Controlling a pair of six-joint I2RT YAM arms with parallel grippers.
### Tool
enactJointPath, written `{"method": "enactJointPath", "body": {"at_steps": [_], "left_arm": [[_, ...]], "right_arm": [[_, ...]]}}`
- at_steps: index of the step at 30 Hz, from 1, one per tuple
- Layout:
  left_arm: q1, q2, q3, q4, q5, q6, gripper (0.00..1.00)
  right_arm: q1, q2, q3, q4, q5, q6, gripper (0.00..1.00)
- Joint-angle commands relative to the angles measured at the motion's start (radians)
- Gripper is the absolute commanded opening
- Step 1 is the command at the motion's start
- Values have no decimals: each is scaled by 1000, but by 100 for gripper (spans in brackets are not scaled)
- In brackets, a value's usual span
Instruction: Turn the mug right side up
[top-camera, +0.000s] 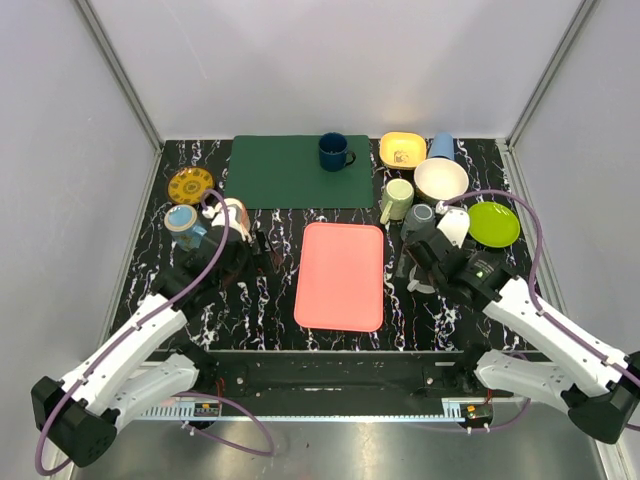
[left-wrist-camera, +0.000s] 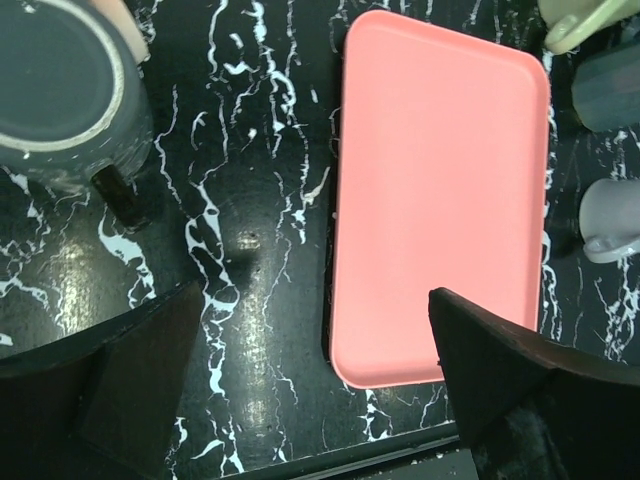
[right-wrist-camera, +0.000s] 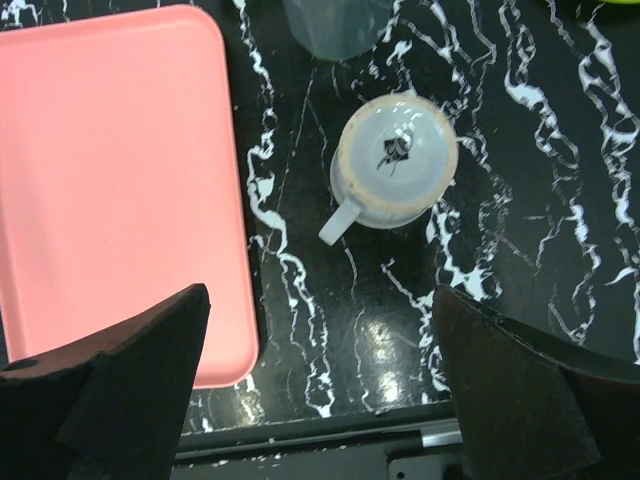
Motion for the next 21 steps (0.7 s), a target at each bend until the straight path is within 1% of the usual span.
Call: {"method": "enactJointPath", "body": {"at_steps": [1,2,4,5,8,9,11,12,14,17,18,19,21], "left_arm": [[1,-29,-30,32,-92,-66,99],[1,-32,-33,33,-104,-81,99],[1,-42,-45,38,-109,-89,99],[1,-43,-47,45,-103,-93,99],[1,-55,-54,48,-103,-118,99],[1,-60,-57,47,-105,-125,99],[1,-77,-70,53,-108,-148,99],[1,-83,-74,52,-109,-155,99],[1,-100,-87,55,-114,-168,99],[1,-121,-100,61,-115,-172,99],[1,-124,-103,59,-115,-170,99],[1,-129,-104,64,-111,-168,99],[1,-129,-102,64,-106,-159,99]], "right_arm": [[69,26,4,-38,84,218,96],[85,58,1,-38,87,263,95],[122,99,5,-53,96,305,94],[125,143,5,-58,104,340,94],[124,191,-25,-87,128,443,93],[125,190,-42,-82,130,507,92],[125,175,-92,-47,135,546,91],[124,171,-105,-41,141,592,89],[125,170,-122,-26,164,618,86],[124,203,-111,-26,207,627,77],[124,216,-108,-26,214,624,68],[121,228,-105,-27,224,623,65],[109,271,-97,-24,224,603,55]]}}
